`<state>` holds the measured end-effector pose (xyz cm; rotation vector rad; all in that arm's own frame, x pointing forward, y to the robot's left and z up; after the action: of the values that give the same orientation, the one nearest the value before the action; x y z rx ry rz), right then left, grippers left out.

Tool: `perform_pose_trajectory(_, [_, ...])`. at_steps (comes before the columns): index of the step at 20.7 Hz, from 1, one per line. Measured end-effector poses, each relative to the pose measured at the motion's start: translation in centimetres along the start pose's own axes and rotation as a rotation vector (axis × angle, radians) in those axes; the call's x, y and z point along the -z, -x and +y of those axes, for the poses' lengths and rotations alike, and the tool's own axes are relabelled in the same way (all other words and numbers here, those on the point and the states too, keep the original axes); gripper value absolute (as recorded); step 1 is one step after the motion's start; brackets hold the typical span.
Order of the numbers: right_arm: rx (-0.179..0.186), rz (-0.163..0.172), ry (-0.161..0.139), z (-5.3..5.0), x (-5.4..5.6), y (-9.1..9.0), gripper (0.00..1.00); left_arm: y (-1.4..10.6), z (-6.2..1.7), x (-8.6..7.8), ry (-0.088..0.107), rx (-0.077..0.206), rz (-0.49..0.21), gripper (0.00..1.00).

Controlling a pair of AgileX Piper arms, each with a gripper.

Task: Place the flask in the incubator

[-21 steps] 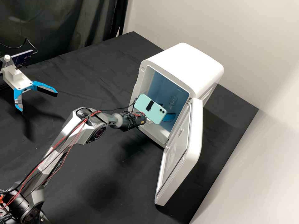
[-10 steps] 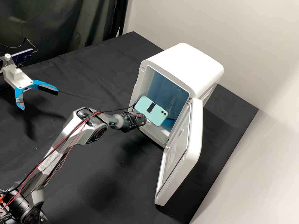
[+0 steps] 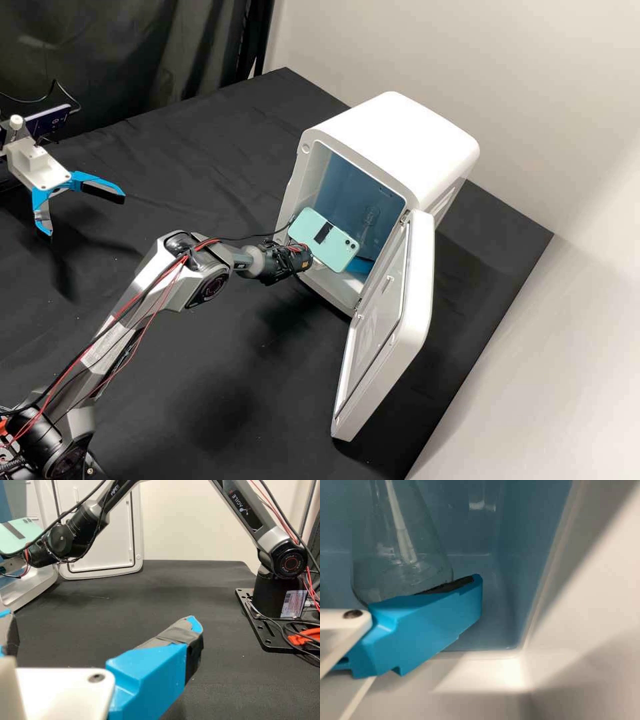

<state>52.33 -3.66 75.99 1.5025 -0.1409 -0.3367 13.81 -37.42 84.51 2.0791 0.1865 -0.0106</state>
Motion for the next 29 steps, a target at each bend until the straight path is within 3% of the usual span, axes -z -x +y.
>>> perform_pose_trajectory(3, [0.000, 0.001, -0.011, 0.00, 0.01, 0.00, 1.00, 0.02, 0.05, -0.04, -0.004, -0.003, 0.000, 1.00])
perform_pose_trajectory(9, [0.006, 0.007, -0.001, -0.09, 0.02, 0.02, 1.00, 0.10, 0.12, 0.04, -0.006, -0.007, 0.007, 1.00])
perform_pose_trajectory(12, [0.012, 0.001, -0.026, -0.29, -0.17, 0.09, 1.00, 0.13, 0.13, 0.10, -0.006, -0.008, 0.011, 1.00])
perform_pose_trajectory(29, [0.011, 0.005, -0.020, 0.05, -0.48, 0.02, 1.00, 0.17, 0.15, 0.18, -0.005, -0.010, 0.017, 1.00])
